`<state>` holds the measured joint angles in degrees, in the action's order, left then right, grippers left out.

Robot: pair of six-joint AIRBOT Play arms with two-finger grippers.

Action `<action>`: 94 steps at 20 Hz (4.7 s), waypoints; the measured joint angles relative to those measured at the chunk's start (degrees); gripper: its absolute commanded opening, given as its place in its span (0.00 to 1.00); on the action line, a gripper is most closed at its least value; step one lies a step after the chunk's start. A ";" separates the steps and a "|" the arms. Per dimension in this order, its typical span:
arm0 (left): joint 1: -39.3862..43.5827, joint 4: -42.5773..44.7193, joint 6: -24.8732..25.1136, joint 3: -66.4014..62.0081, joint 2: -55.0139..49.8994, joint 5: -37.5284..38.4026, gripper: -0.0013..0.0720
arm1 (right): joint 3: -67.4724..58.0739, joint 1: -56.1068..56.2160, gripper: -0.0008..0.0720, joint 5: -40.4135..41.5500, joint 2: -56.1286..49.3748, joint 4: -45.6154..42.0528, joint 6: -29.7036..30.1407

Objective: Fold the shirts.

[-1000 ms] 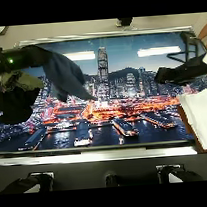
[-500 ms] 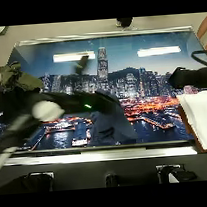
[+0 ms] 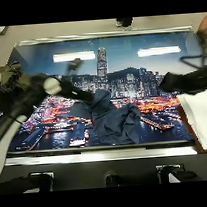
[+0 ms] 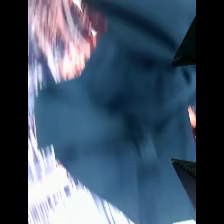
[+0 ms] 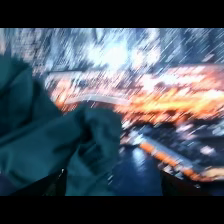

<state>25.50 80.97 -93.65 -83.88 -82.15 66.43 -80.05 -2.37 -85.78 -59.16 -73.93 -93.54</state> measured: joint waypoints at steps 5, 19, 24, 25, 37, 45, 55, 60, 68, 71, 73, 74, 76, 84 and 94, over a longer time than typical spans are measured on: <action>-17.46 -6.14 0.96 10.54 -1.86 2.01 0.98 | 14.25 5.33 0.99 1.38 -6.08 11.06 2.97; -20.33 -28.13 10.16 21.09 -10.40 -13.25 0.09 | 29.68 10.75 0.99 0.76 -9.81 3.34 4.92; -20.17 -28.92 12.28 21.05 -10.75 -12.37 0.05 | 37.83 10.82 0.98 6.88 -9.92 6.56 6.62; -20.15 -28.96 12.76 21.05 -10.67 -11.82 0.05 | 39.06 10.82 0.98 8.74 -10.10 7.34 6.78; -22.14 -28.87 17.79 18.73 2.82 -6.54 0.05 | 32.61 9.68 0.06 16.59 -6.27 18.29 6.86; -39.89 -20.37 8.94 -4.31 32.63 -8.52 0.05 | -10.97 -8.55 0.06 17.94 9.92 8.85 -3.19; -46.34 -12.74 3.19 -10.38 44.78 -2.47 0.05 | -24.00 -12.92 0.06 9.75 13.09 3.28 -5.73; -46.49 -12.35 2.99 -12.15 46.18 -2.10 0.05 | -24.46 -13.05 0.06 8.35 15.37 0.92 -5.73; -46.40 -13.14 4.61 -10.62 46.12 4.17 0.05 | -24.44 -13.05 0.06 -8.98 15.10 -5.27 -5.44; -46.42 -13.90 5.51 -3.82 49.07 7.58 0.05 | -24.11 -13.07 0.06 -15.23 15.91 -4.98 -5.05; -46.42 -14.27 6.16 1.46 51.91 8.63 0.05 | -21.59 -13.09 0.06 -17.42 17.38 -3.63 -5.11; -46.45 -14.27 6.32 4.31 53.00 8.79 0.05 | -19.12 -13.09 0.07 -18.12 18.32 -2.82 -5.31; -46.36 -14.67 7.61 10.60 55.19 9.40 0.05 | -11.23 -13.09 0.07 -18.97 20.28 -2.03 -5.57; -40.54 -18.95 11.32 33.40 51.60 -1.64 0.05 | 23.04 -13.09 0.07 -3.56 16.11 -0.68 -7.67; -25.73 -22.40 12.63 37.53 21.99 -24.26 0.05 | 28.09 -13.11 0.96 32.06 -12.59 14.93 -6.67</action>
<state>-0.23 58.57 -81.01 -46.35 -60.16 42.17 -51.96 -15.49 -53.71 -71.75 -59.00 -100.20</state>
